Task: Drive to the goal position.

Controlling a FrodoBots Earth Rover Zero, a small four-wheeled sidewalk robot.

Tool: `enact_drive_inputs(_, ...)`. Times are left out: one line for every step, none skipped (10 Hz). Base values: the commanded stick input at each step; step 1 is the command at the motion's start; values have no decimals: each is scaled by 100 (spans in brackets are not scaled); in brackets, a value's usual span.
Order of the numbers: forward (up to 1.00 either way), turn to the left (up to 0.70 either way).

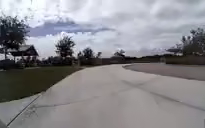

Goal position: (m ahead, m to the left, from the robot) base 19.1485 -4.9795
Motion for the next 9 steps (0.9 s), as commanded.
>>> enact_drive_inputs(85,0)
enact_drive_inputs(85,0)
enact_drive_inputs(85,0)
enact_drive_inputs(85,0)
enact_drive_inputs(85,0)
enact_drive_inputs(85,0)
enact_drive_inputs(85,0)
enact_drive_inputs(85,0)
enact_drive_inputs(85,0)
